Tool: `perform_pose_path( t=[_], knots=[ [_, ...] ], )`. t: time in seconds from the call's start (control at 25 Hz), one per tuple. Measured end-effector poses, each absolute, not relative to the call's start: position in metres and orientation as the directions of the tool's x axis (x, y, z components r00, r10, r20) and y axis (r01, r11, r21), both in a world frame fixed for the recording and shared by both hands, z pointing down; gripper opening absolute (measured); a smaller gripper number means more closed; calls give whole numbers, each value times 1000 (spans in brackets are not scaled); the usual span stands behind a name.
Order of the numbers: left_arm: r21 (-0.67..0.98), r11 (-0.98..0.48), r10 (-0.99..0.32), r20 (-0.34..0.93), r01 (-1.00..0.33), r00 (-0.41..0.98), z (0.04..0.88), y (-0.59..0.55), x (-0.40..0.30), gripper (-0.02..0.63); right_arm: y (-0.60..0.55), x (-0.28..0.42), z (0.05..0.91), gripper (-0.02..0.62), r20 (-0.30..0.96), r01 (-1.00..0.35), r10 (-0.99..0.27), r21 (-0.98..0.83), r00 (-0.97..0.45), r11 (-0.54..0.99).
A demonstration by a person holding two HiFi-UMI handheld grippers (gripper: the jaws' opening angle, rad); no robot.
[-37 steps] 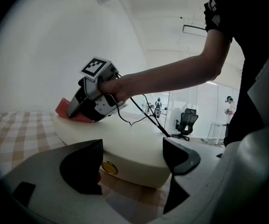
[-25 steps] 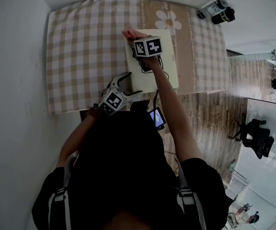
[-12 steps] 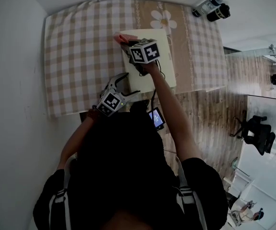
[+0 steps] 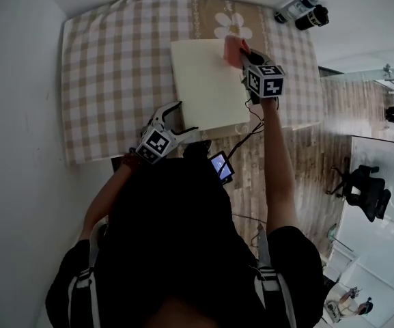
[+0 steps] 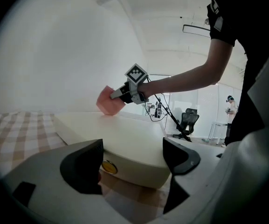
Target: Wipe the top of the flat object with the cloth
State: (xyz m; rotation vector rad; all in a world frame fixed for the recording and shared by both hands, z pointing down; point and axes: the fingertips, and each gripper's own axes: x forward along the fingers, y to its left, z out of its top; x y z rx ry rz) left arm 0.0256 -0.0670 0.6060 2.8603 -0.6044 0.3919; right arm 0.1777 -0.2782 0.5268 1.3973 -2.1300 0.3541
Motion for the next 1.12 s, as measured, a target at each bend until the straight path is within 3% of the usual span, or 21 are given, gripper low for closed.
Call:
perform_pose_path(
  t=[0.16, 0.24, 0.4, 0.56, 0.8, 1.12],
  knots=[
    [128, -896, -375, 299, -426, 877, 605, -73, 25, 413, -284, 226, 524, 15, 580, -922, -804, 224, -135, 317],
    [127, -896, -375, 295, -425, 879, 606, -75, 26, 413, -285, 230, 533, 15, 617, -906, -779, 260, -111, 335],
    [129, -895, -375, 300, -427, 877, 606, -74, 27, 413, -276, 207, 572, 15, 756, -862, -635, 205, -162, 463],
    [119, -895, -383, 286, -429, 878, 604, -74, 27, 413, -266, 188, 601, 14, 835, -863, -516, 107, -191, 494],
    [117, -897, -381, 285, -426, 880, 605, -76, 27, 413, -266, 175, 608, 14, 828, -908, -490, -53, -272, 416],
    [130, -895, -372, 306, -426, 876, 605, -74, 25, 413, -257, 146, 611, 14, 838, -887, -419, -154, -350, 434]
  ],
)
